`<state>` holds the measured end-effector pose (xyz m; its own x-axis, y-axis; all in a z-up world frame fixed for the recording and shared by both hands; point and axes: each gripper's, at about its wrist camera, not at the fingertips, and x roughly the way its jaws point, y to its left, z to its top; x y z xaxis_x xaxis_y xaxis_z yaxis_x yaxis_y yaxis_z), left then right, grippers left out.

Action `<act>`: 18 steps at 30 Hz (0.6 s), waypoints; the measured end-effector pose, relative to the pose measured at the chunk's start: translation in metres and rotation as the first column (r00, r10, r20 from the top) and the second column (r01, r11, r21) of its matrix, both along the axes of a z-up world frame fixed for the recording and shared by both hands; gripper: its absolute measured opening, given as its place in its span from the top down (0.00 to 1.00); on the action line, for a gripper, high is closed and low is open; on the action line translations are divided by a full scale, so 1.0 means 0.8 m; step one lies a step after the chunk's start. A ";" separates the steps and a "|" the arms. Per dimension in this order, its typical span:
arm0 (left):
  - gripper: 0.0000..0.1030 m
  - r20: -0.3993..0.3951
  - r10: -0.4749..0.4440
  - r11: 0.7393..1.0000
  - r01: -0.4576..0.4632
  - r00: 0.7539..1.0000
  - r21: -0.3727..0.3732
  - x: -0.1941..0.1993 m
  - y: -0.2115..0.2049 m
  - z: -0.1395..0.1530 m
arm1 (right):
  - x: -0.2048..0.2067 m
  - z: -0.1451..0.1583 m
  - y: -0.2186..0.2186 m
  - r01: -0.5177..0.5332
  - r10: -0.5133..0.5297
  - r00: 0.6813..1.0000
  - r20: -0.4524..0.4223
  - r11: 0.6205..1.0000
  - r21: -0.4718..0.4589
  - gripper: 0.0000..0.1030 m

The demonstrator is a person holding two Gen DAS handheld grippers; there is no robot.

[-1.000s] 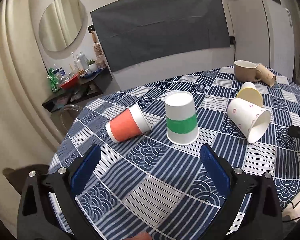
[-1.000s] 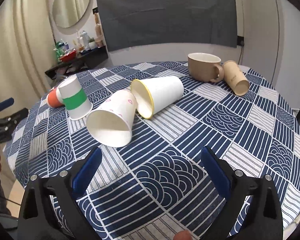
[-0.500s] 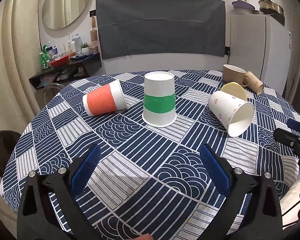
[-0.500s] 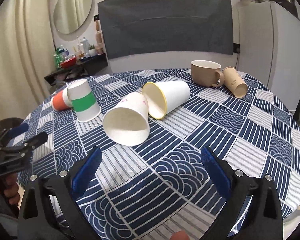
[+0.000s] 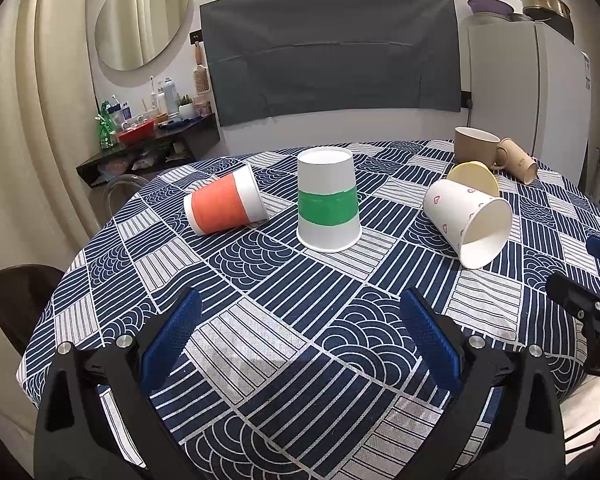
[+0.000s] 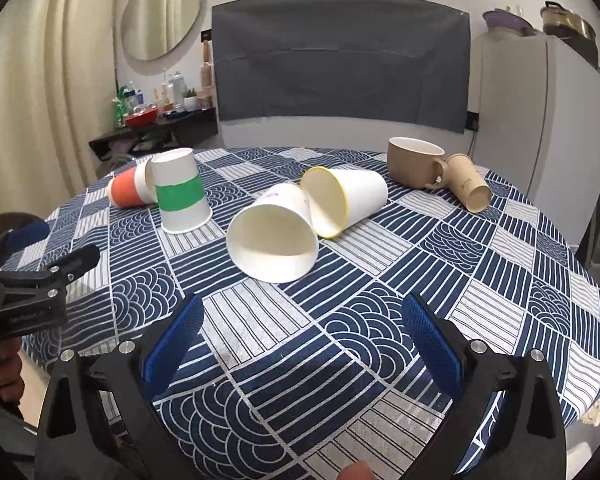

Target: Flip cup upside down

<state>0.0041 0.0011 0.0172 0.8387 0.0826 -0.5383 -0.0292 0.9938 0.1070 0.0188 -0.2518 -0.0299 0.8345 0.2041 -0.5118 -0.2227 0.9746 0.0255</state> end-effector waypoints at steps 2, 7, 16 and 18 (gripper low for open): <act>0.06 -0.013 0.007 1.000 -0.007 1.000 -0.013 0.001 0.002 -0.002 | -0.002 0.000 0.000 0.000 0.000 1.000 0.005 1.000 -0.001 0.08; 0.06 -0.028 0.005 1.000 -0.005 1.000 -0.022 0.000 0.001 -0.006 | -0.004 -0.001 -0.003 0.008 -0.008 1.000 0.000 1.000 0.019 0.08; 0.06 -0.027 -0.005 1.000 0.005 1.000 -0.013 -0.003 -0.004 -0.006 | -0.006 0.000 -0.001 -0.004 0.004 1.000 0.003 1.000 0.018 0.08; 0.06 -0.027 -0.007 1.000 0.007 1.000 -0.006 -0.004 -0.005 -0.006 | -0.006 0.000 -0.001 -0.004 0.004 1.000 0.001 1.000 0.020 0.08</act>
